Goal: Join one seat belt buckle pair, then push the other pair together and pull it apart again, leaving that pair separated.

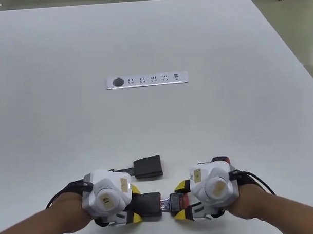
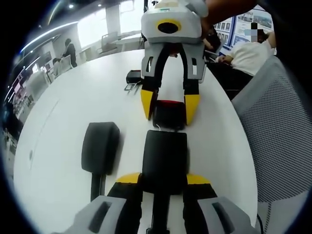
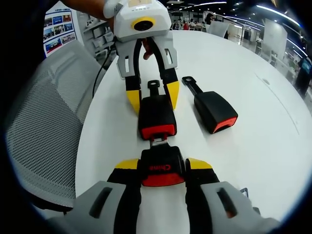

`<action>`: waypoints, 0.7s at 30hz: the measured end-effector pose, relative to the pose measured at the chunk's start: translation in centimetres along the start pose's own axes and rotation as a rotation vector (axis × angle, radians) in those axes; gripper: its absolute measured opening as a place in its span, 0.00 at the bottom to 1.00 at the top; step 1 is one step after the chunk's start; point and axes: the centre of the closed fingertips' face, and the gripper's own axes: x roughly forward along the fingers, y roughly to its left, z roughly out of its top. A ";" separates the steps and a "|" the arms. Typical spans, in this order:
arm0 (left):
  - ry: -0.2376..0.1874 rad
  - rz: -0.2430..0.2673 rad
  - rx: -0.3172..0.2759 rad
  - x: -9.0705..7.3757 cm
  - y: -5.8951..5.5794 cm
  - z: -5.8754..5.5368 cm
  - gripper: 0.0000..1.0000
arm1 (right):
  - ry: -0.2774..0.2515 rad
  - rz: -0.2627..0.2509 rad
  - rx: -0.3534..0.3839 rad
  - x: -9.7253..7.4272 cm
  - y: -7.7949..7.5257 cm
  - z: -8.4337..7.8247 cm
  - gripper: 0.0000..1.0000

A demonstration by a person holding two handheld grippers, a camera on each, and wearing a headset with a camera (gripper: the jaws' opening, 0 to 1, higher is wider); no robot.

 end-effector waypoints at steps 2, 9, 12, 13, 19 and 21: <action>0.001 -0.006 0.008 0.0 0.1 0.1 0.32 | -0.010 0.002 0.002 0.0 0.0 0.4 0.33; 0.003 -0.006 0.010 0.0 0.1 0.2 0.32 | -0.028 0.003 0.002 0.2 0.0 1.0 0.33; 0.000 -0.007 0.015 0.0 0.1 0.2 0.32 | -0.040 0.002 0.008 0.0 0.1 1.2 0.33; 0.001 -0.007 0.015 0.0 0.0 0.3 0.32 | -0.042 0.002 0.005 0.1 0.1 1.3 0.33; -0.001 -0.008 0.011 -0.1 -0.1 0.3 0.32 | -0.033 -0.001 0.006 0.2 -0.2 0.8 0.33; -0.004 -0.008 0.010 -0.1 0.0 0.2 0.32 | -0.036 -0.002 0.007 0.2 -0.1 0.9 0.33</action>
